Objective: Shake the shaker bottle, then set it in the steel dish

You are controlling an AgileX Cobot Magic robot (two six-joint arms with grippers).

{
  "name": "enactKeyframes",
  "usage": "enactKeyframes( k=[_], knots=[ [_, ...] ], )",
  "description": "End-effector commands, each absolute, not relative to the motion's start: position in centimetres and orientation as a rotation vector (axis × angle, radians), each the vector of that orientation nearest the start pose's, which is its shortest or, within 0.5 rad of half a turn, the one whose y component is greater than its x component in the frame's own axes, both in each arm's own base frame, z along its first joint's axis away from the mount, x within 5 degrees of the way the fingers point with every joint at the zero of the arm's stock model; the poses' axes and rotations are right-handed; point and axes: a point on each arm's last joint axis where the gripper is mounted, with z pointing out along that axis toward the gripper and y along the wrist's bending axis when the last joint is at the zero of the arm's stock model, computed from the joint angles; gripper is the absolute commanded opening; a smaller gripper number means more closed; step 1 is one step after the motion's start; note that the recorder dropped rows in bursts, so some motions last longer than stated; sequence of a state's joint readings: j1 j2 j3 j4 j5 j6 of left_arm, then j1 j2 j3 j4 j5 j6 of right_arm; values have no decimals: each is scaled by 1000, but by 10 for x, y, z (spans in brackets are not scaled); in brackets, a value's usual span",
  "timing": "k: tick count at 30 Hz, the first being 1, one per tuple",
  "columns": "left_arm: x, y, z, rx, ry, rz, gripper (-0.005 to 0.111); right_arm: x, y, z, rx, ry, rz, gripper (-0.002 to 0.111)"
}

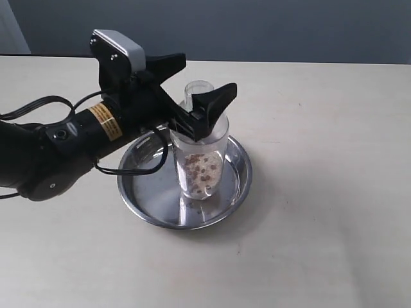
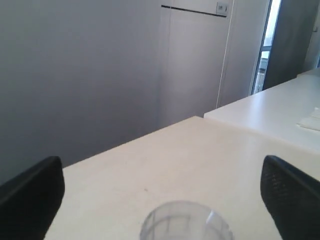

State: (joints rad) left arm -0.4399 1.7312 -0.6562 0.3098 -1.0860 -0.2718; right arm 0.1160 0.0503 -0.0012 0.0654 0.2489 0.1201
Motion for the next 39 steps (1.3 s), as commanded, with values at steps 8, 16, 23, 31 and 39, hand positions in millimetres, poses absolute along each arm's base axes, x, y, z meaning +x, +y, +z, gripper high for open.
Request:
enactKeyframes(
  k=[8,16,23,31,39],
  knots=[
    [252,-139,286,491,1418,-517,62,59,8,189,41,1777,226,-1],
    [194,-95,328,516,1640,-255,1,59,8,189,41,1777,226,-1],
    [129,-61,321,470,1564,-241,0,59,8,189,41,1777,226,-1],
    [78,-35,278,294,1571,-381,0,58,8,189,40,1780,226,-1],
    [62,-23,259,273,1748,-320,0,58,8,189,40,1780,226,-1]
  ],
)
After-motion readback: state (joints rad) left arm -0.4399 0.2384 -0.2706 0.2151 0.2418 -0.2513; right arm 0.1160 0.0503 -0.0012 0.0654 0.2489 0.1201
